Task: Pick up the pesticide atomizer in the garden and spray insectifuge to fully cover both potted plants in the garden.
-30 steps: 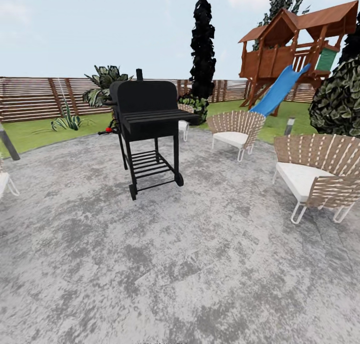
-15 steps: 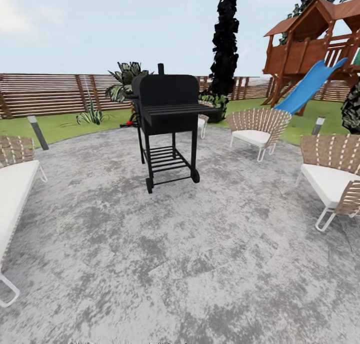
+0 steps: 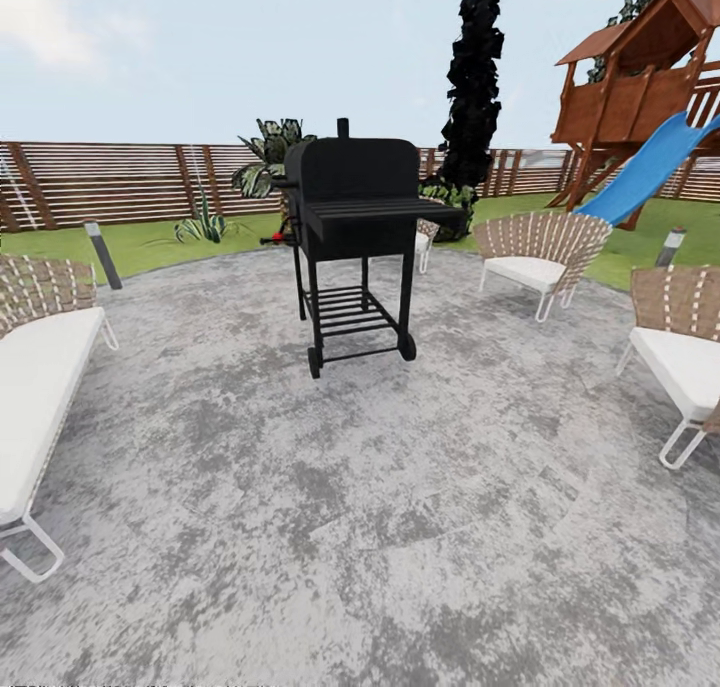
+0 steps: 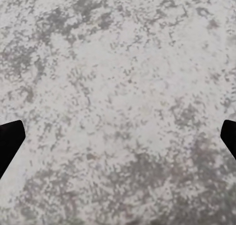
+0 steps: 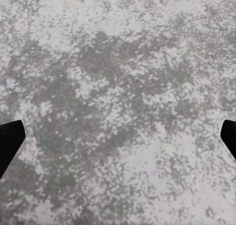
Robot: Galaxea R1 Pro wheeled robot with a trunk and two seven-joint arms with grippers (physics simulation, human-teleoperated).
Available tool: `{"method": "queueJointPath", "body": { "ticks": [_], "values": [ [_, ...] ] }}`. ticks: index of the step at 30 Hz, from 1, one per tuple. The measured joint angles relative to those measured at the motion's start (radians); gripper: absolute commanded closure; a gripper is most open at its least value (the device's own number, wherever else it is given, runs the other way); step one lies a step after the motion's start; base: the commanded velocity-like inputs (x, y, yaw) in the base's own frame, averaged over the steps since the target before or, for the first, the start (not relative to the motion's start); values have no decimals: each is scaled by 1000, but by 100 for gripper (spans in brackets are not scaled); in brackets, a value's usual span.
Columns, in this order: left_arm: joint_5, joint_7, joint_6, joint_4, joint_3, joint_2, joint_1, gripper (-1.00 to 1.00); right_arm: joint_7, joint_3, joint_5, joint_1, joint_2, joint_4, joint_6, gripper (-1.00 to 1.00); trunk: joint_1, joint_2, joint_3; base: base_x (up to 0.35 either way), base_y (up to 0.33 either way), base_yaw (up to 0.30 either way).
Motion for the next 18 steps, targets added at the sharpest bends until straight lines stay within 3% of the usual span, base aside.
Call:
{"method": "queueJointPath", "body": {
  "ticks": [18],
  "values": [
    [0, 0, 1, 0, 0, 0, 0, -100, -1, 0, 0, 0, 1, -4, 1, -100, 69, -126, -56, 0, 0, 260]
  ]
}}
